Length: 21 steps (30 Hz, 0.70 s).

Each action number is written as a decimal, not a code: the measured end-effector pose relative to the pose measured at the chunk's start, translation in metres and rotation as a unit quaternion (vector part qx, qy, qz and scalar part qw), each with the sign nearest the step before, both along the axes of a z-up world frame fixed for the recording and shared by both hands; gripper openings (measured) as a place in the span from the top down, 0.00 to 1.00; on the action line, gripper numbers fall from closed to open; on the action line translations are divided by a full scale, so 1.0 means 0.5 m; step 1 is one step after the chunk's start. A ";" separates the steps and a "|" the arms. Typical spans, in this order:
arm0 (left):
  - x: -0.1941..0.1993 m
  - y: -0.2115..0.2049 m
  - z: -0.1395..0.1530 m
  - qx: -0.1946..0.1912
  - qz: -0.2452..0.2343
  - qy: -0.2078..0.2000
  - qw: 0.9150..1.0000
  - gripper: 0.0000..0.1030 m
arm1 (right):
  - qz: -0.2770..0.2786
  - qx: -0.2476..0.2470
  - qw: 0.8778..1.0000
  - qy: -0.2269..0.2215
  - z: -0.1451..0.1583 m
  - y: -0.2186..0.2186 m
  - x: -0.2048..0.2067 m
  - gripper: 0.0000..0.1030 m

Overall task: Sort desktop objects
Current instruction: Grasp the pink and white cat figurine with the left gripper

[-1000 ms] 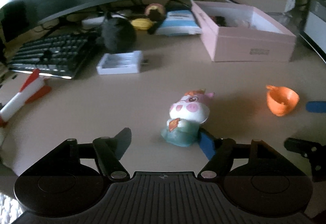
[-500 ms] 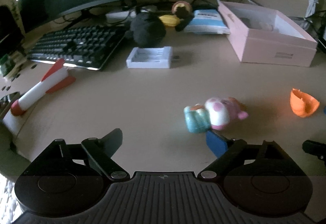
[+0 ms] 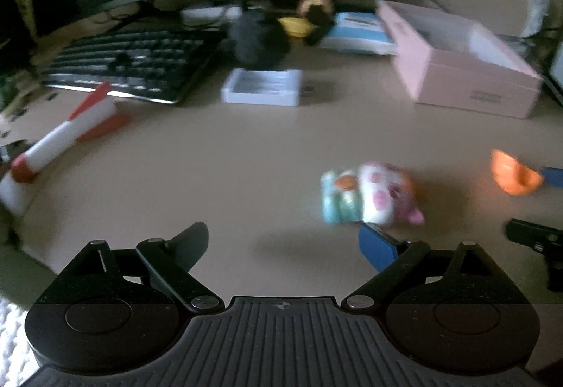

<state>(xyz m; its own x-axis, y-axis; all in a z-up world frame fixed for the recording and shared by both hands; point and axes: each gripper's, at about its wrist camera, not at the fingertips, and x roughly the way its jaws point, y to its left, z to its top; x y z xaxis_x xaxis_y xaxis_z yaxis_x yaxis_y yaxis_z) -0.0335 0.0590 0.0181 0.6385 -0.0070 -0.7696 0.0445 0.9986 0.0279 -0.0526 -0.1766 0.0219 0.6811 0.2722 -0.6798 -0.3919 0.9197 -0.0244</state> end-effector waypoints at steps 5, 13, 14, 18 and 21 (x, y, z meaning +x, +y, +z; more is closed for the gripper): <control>-0.009 -0.022 0.009 -0.039 -0.054 -0.007 0.998 0.06 | -0.002 -0.006 1.000 -0.001 -0.003 0.000 -0.005 0.09; 0.022 -0.079 0.002 -0.070 -0.085 0.004 0.994 0.06 | -0.019 -0.016 1.000 -0.010 -0.001 -0.007 -0.015 0.09; 0.028 -0.085 0.001 -0.066 -0.085 0.002 0.994 0.06 | -0.020 -0.016 1.000 -0.010 -0.002 -0.009 -0.016 0.09; 0.049 -0.087 -0.003 -0.064 -0.073 -0.002 0.995 0.07 | -0.027 -0.016 0.999 -0.007 -0.006 -0.014 -0.018 0.09; 0.057 -0.083 -0.009 -0.058 -0.071 -0.002 0.996 0.14 | -0.030 -0.016 0.999 -0.006 -0.007 -0.015 -0.018 0.09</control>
<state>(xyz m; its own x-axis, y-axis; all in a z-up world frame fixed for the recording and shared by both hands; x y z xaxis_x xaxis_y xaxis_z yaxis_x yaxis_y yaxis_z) -0.0049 0.0174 0.0137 0.6273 -0.1859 -0.7562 0.1850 0.9789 -0.0872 -0.0617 -0.1843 0.0186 0.7044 0.2090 -0.6784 -0.3348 0.9405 -0.0579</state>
